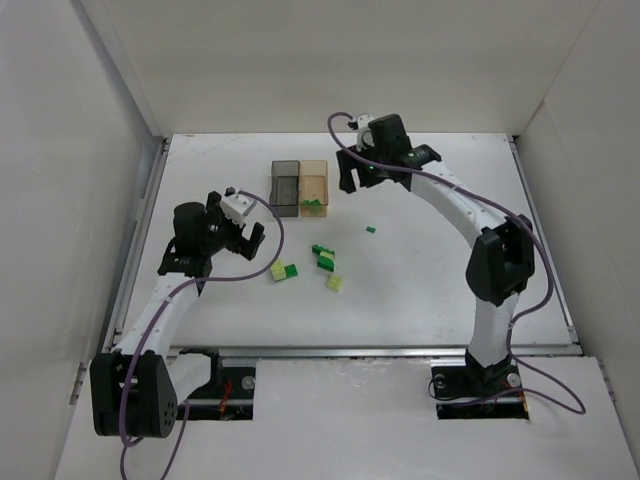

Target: Sort the legos into containers by color

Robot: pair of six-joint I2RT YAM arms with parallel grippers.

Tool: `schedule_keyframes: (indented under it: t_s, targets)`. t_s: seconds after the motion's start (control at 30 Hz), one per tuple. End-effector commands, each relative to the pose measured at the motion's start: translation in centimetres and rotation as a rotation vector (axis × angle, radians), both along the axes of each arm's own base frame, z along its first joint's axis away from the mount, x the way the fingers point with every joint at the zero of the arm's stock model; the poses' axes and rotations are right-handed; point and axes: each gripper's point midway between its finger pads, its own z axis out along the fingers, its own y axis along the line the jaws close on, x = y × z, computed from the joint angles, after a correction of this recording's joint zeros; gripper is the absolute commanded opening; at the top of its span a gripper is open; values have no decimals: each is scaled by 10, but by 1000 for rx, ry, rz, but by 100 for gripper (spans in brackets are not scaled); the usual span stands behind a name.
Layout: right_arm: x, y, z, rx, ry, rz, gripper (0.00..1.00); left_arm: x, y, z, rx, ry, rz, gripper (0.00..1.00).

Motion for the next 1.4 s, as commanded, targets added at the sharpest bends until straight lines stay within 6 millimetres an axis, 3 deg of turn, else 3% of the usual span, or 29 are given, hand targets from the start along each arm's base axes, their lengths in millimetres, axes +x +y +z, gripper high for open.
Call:
schedule_keyframes:
  t_s: [0.0,0.07,0.17,0.3,0.53,0.67,0.73,0.8,0.87,0.97,1.1,1.13,1.17,1.23,1.3,1.33,1.37]
  targets:
    - [-11,-54,-56,-134,125,73,84,-1,-4,7,-2,-40,-29,100]
    - [-24,-74,-87,-219,177,86,80,-1,-4,7,-2,-40,-29,100]
    - [-30,-85,-103,-301,176,140,79,1,-4,9,-2,-49,-29,100]
    - [-21,-82,-119,-325,179,167,71,1,-6,11,-14,-54,-34,100]
    - [-31,-75,-167,-415,266,234,54,-1,-4,9,-10,-54,-25,100]
    - [-29,-74,-174,-430,260,206,49,-1,-2,7,2,-48,-21,100]
    - [-29,-76,-178,-440,267,202,42,-1,-2,7,2,-48,-20,100]
    - [-31,-72,-179,-421,288,207,18,-1,-2,7,2,-48,-20,100]
    - [-30,-68,-176,-400,287,206,0,-1,-2,7,2,-48,-20,100]
    - [-27,-51,-149,-335,250,209,0,-1,-2,7,2,-48,-20,100]
    - [-1,-9,-64,-69,102,147,0,-2,-1,2,21,-50,-30,100]
    - [12,7,-26,80,24,86,0,-2,-1,2,33,-57,-35,100]
    - [11,23,-11,171,1,97,0,-4,-2,-2,39,-53,-48,100]
    - [18,38,6,273,-51,66,0,-6,-1,-9,69,-42,-64,99]
    - [23,55,1,299,-24,11,0,-7,0,-9,86,-38,-73,97]
    - [30,62,15,309,-41,-1,0,-9,1,-11,99,-21,-80,97]
    - [34,62,-15,264,32,-33,0,-11,2,-14,117,-17,-91,97]
